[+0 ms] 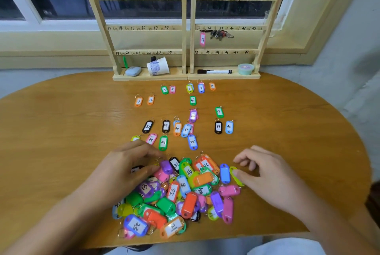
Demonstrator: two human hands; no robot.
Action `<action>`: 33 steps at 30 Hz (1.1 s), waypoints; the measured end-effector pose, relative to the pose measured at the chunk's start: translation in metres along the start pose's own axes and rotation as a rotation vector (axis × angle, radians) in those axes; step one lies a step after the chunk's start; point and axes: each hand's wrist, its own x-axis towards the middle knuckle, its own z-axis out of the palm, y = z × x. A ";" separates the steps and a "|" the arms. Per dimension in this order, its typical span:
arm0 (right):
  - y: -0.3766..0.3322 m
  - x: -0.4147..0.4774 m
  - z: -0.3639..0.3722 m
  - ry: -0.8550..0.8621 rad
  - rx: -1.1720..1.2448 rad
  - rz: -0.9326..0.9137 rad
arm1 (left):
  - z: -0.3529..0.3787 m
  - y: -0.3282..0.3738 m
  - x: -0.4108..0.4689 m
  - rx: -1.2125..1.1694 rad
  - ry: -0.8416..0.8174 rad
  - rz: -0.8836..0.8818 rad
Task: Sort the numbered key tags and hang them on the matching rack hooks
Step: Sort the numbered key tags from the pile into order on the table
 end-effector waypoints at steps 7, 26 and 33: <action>-0.010 -0.008 -0.001 -0.045 -0.065 0.049 | 0.011 -0.003 0.019 0.166 -0.129 0.177; -0.009 0.009 -0.003 -0.067 0.023 0.131 | 0.016 -0.011 0.040 0.111 -0.107 0.116; -0.006 0.005 -0.002 -0.025 0.005 0.041 | 0.016 -0.001 0.038 0.093 -0.118 0.132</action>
